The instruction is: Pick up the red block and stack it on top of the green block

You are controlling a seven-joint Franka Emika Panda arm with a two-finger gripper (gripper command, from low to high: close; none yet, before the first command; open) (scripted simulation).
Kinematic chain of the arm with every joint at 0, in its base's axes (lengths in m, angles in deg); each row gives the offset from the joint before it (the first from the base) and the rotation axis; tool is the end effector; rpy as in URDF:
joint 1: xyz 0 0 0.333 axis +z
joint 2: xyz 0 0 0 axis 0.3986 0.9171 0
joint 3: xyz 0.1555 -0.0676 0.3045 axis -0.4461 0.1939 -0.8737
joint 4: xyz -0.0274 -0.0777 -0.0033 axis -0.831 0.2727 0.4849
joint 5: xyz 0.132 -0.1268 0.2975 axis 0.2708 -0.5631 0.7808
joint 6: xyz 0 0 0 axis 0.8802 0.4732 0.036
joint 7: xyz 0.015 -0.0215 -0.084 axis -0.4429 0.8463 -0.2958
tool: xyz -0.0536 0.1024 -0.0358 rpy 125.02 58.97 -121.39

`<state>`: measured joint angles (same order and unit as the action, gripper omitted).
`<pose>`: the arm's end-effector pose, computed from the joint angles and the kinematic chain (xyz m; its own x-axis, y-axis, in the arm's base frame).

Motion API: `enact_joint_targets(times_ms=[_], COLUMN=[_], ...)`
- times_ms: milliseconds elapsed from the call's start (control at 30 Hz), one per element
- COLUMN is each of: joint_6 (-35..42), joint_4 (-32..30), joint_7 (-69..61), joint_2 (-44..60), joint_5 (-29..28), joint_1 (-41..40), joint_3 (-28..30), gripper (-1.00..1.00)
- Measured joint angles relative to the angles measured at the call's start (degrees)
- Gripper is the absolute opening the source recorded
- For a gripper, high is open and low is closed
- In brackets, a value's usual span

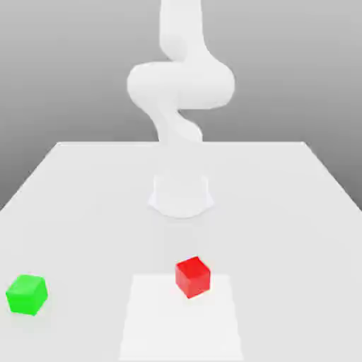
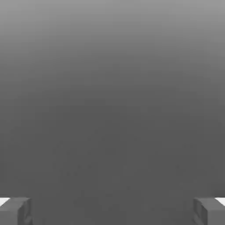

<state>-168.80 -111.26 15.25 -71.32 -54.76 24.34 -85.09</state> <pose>0.3165 0.0024 0.6771 0.5511 -0.6803 0.4833 -0.5089 -0.7330 -0.4514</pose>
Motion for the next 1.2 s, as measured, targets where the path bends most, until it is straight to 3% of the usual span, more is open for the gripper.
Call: enact_joint_targets(times_ms=[567, 767, 800, 1033, 1200], joint_6=[-25.8, -38.5, -40.3, -40.7, -33.1], joint_4=[-29.9, -30.2, -29.9, -29.9, -31.1], joint_7=[-22.0, -26.5, -26.7, -26.6, -25.1], joint_2=[34.1, 49.7, 51.8, 52.3, 43.5], joint_5=[-1.0, 2.9, 3.1, 3.0, 0.9], joint_1=[6.7, 5.9, 5.3, 5.0, 5.0], joint_3=[4.1, 1.9, 1.2, 0.9, 1.6], gripper=[0.0, 0.0, -1.0, -1.0, -1.0])
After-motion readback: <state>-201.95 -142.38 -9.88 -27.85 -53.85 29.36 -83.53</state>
